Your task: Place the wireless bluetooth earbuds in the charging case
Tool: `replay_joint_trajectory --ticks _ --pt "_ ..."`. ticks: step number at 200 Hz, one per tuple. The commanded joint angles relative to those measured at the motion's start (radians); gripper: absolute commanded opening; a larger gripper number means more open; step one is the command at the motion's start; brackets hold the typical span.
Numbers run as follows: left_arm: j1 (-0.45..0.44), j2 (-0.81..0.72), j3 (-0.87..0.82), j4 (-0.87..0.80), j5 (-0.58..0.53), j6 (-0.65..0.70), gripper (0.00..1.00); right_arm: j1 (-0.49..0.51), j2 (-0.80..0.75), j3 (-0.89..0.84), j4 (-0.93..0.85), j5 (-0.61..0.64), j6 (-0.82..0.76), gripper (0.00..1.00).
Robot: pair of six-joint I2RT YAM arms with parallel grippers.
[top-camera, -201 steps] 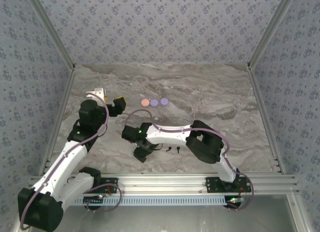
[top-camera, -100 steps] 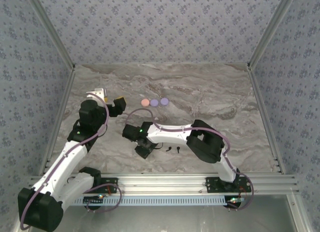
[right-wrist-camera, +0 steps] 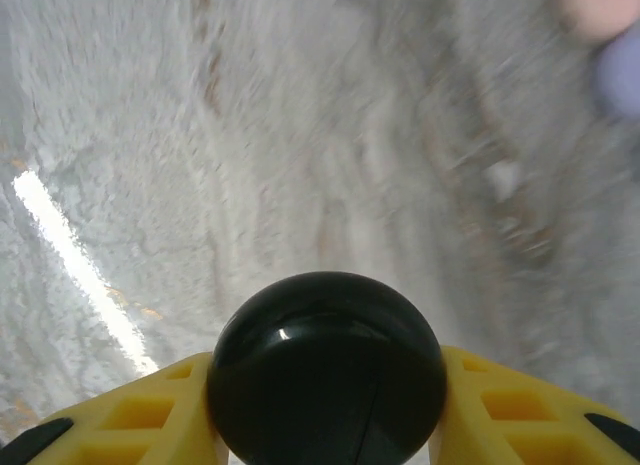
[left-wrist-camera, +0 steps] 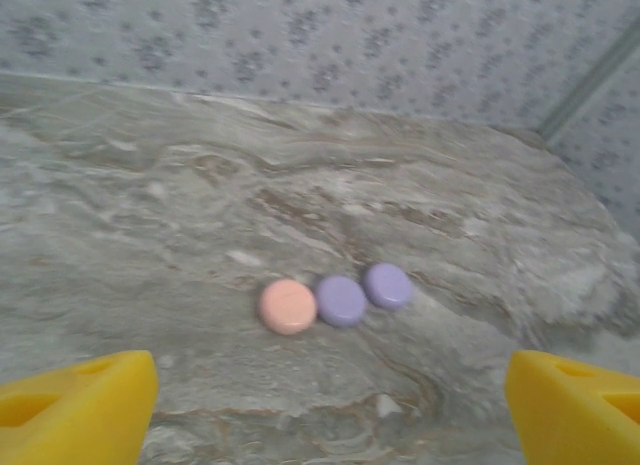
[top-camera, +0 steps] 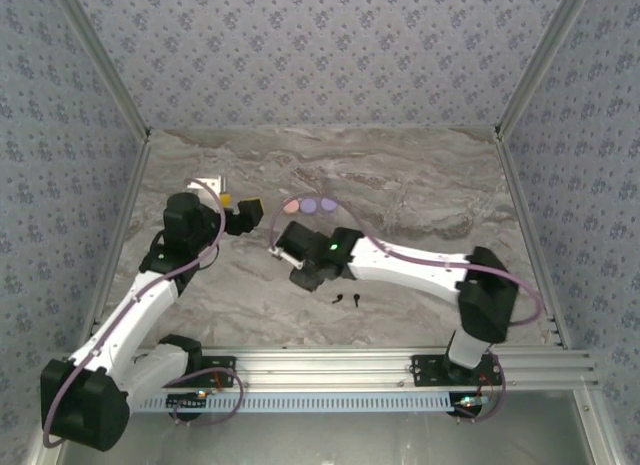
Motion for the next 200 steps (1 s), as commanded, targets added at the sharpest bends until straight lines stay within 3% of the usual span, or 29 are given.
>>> replay_joint_trajectory --ticks 1,52,86,150,200 --pt "0.004 0.031 0.086 0.009 0.206 0.015 0.89 -0.030 -0.126 -0.058 0.099 0.055 -0.183 0.44" --pt "-0.002 0.060 0.143 0.055 0.450 -0.059 0.87 -0.141 -0.405 -0.182 0.211 -0.011 -0.406 0.44" --pt "-0.083 0.057 0.170 0.090 0.538 -0.134 0.87 -0.199 -0.568 -0.235 0.284 -0.117 -0.512 0.45" --pt "-0.280 0.111 0.269 0.092 0.554 -0.176 0.86 -0.223 -0.595 -0.222 0.283 -0.125 -0.613 0.45" --pt "-0.345 0.195 0.310 0.081 0.547 -0.161 0.83 -0.222 -0.587 -0.209 0.276 -0.140 -0.624 0.45"
